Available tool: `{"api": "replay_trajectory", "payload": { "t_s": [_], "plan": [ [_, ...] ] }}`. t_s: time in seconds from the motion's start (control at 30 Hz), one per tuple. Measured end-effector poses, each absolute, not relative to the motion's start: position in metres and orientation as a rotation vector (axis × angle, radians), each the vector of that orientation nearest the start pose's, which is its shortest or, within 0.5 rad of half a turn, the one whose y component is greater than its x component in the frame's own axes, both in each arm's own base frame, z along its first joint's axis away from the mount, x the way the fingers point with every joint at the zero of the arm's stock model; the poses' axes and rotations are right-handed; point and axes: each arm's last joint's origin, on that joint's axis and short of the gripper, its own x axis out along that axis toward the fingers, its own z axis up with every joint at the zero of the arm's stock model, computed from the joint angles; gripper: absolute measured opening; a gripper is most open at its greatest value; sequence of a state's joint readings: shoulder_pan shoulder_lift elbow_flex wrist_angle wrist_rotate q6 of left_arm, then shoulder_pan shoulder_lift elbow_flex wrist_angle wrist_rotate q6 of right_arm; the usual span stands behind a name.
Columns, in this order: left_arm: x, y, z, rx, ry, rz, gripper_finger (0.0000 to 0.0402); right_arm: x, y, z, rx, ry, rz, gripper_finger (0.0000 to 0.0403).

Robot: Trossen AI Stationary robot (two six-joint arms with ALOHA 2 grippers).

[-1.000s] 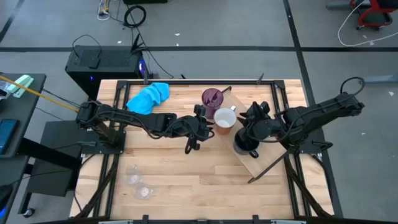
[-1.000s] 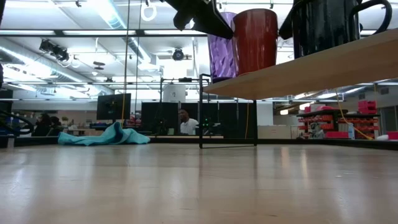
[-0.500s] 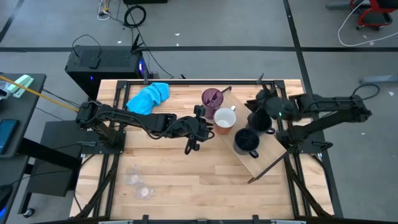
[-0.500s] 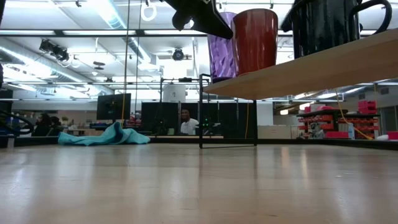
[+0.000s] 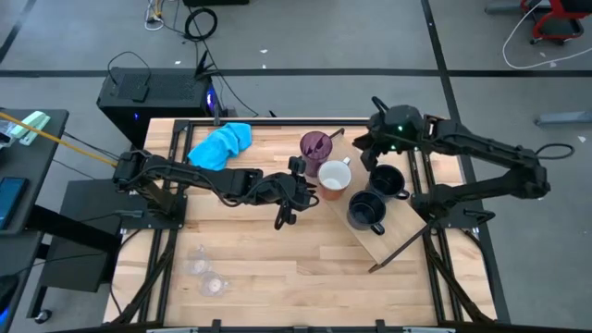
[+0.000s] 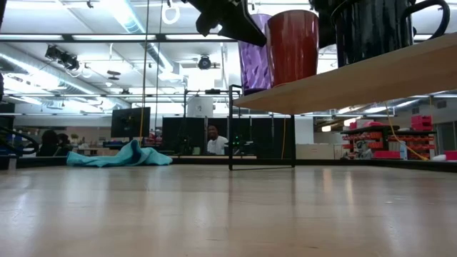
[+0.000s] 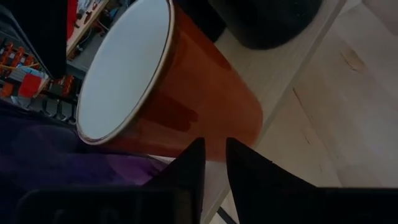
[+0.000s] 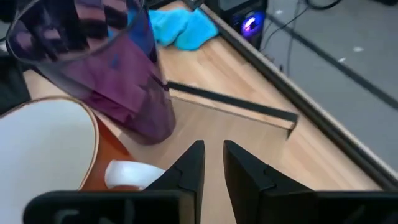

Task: Stack small to large cups/mugs on shelf
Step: Put the orange mug on the shelf

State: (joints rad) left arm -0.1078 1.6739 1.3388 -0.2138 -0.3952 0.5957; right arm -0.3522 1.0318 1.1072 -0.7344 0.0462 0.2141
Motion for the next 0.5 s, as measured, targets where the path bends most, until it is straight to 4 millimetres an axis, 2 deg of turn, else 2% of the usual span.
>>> {"api": "replay_trajectory", "payload": {
  "t_s": [0.3, 0.5],
  "plan": [
    [0.381, -0.03, 0.29, 0.731, 0.601, 0.11, 0.0079, 0.202, -0.088, 0.337, 0.313, 0.665, -0.346, 0.0065],
    [0.382, -0.03, 0.29, 0.747, 0.599, 0.106, 0.0071, 0.209, -0.091, 0.33, 0.322, 0.698, -0.302, 0.0065]
  ]
}}
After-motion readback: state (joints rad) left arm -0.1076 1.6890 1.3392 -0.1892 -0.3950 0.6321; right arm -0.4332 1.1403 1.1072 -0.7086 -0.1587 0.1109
